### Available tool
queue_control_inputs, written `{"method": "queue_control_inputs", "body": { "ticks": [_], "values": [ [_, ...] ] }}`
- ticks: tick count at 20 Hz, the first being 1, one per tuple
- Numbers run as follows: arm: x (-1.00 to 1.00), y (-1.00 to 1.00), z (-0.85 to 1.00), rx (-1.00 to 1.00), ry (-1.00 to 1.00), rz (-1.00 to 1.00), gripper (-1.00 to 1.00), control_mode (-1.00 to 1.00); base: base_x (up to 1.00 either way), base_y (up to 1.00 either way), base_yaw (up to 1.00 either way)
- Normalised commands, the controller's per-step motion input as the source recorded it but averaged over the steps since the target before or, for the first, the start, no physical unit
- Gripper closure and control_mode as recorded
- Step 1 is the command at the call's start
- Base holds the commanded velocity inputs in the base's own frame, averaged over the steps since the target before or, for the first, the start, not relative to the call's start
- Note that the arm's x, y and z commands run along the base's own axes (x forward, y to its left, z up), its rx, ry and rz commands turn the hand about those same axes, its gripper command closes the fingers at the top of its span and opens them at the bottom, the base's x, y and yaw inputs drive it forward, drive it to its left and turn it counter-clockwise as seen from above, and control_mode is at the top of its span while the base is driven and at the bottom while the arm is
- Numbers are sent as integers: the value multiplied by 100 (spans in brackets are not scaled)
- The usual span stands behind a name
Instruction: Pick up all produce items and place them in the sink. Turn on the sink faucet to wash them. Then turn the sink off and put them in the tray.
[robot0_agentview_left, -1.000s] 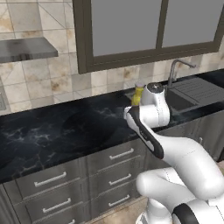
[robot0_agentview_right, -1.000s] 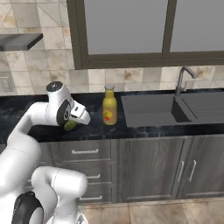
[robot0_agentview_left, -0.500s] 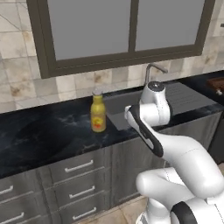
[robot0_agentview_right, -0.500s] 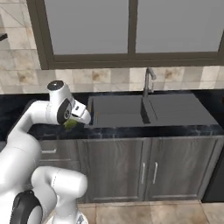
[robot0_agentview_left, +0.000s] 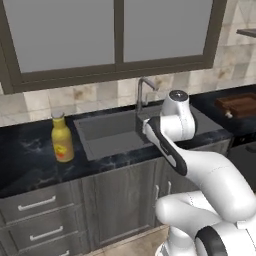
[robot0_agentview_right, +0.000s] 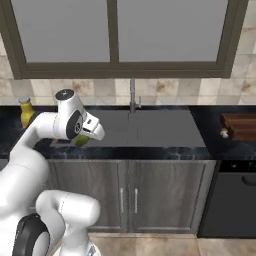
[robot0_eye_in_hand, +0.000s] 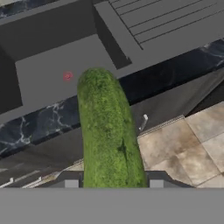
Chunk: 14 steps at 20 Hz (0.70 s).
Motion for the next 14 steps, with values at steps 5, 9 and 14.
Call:
{"method": "queue_control_inputs", "body": {
  "ticks": [5, 9, 14],
  "values": [
    [0, 0, 0, 0, 0, 0, 100, 100, 32, -65, 21],
    [0, 0, 0, 0, 0, 0, 100, 100, 46, -48, 26],
    [0, 0, 0, 0, 0, 0, 100, 100, 49, -53, 28]
  ]
}}
